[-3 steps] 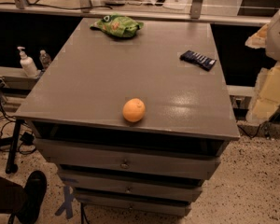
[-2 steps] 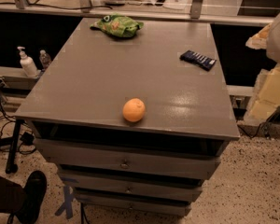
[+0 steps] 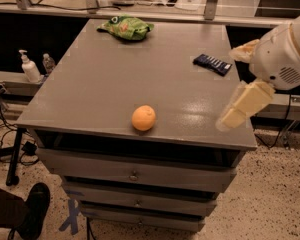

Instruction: Pick orange

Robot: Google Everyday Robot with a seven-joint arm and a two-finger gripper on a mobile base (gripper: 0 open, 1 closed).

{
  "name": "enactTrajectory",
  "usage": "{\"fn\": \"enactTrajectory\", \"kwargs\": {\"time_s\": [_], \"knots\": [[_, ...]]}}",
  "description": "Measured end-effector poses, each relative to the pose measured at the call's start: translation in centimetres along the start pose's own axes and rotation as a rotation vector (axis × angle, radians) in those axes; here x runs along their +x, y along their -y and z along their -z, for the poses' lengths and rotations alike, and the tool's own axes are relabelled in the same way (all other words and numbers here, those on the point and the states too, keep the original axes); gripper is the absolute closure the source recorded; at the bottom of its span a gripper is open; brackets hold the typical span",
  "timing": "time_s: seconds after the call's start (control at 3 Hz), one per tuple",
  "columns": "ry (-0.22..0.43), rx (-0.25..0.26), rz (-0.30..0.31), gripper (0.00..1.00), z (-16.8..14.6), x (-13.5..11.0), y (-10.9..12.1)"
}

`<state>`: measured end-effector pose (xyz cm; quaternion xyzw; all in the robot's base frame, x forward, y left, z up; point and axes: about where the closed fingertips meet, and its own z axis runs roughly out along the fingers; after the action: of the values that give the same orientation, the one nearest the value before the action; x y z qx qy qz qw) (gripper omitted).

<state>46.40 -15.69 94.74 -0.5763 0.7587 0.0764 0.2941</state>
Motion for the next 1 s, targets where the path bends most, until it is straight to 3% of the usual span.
{"fn": "enactTrajectory", "kwargs": {"time_s": [0.33,0.67,1.0], "knots": [[0.204,-0.001,0.004,0.0,-3.4,-3.5,0.6],[0.255,0.015,0.003,0.0,-3.3,-5.0,1.0],[0.248,0.013,0.005,0.0,-3.3,-4.9,0.9]]}}
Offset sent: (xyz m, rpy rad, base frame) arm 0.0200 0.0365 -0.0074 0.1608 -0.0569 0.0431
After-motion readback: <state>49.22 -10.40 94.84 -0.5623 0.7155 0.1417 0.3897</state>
